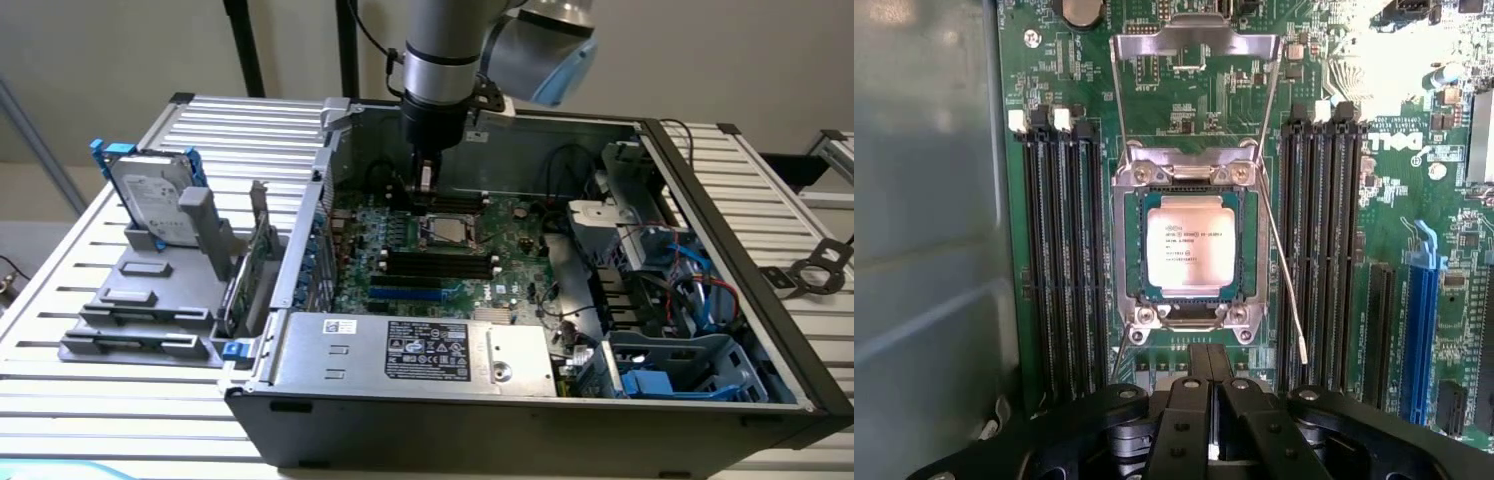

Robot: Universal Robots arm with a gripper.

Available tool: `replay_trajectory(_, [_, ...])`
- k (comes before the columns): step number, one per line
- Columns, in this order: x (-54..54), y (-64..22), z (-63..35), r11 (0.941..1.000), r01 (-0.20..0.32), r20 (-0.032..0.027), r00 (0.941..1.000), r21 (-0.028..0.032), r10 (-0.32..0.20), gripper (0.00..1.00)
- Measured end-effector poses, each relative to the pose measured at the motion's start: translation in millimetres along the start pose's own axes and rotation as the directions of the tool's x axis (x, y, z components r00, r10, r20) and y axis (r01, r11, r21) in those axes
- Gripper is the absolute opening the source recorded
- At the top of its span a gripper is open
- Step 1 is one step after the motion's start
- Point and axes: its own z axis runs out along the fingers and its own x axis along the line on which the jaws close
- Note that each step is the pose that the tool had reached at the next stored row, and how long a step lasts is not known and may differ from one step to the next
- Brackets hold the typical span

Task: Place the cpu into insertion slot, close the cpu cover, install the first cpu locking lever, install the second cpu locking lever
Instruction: 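Place the cpu into insertion slot, then close the cpu cover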

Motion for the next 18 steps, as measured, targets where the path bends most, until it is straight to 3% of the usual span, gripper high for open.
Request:
replay_trajectory(14, [0.0,0.4,-0.1,1.0,0.0,0.0002,1.0,0.0002,0.0,0.11])
replay_trajectory(18, [0.1,11.5,-4.5,1.0,0.0,0.0004,1.0,0.0072,0.0,0.11])
